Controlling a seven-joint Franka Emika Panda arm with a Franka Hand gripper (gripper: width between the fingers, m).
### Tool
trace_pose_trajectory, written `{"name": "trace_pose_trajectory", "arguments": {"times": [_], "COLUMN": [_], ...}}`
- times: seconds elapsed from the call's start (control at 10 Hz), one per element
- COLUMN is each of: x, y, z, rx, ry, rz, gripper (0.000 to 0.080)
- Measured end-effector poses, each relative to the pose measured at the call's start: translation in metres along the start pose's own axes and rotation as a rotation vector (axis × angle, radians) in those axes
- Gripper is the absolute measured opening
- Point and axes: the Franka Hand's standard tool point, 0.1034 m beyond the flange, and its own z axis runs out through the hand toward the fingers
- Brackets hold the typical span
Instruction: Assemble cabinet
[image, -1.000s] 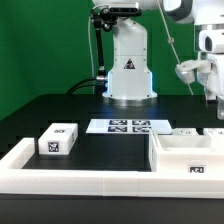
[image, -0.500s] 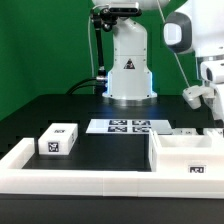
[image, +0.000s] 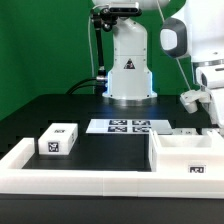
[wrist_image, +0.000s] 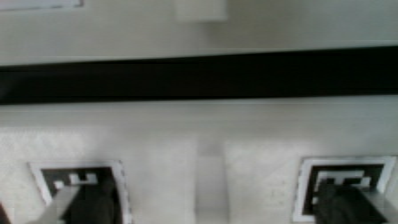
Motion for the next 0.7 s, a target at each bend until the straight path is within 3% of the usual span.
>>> {"name": "trace_pose_trajectory", "arguments": {"times": [0.2,0.3,0.4,0.7], "x": [0.0,0.0,0.001,-0.002], "y": [0.001,0.001,0.002,0.005], "z": [-0.001,-0.001,-0.001,-0.011], "rx": [-0.004,-0.004,-0.005,-0.006], "ry": [0.001,0.001,0.002,-0.014], "rz": [0.0,0.0,0.0,-0.002], "gripper": [0.0241,0.0241,0.0063,0.0062]}}
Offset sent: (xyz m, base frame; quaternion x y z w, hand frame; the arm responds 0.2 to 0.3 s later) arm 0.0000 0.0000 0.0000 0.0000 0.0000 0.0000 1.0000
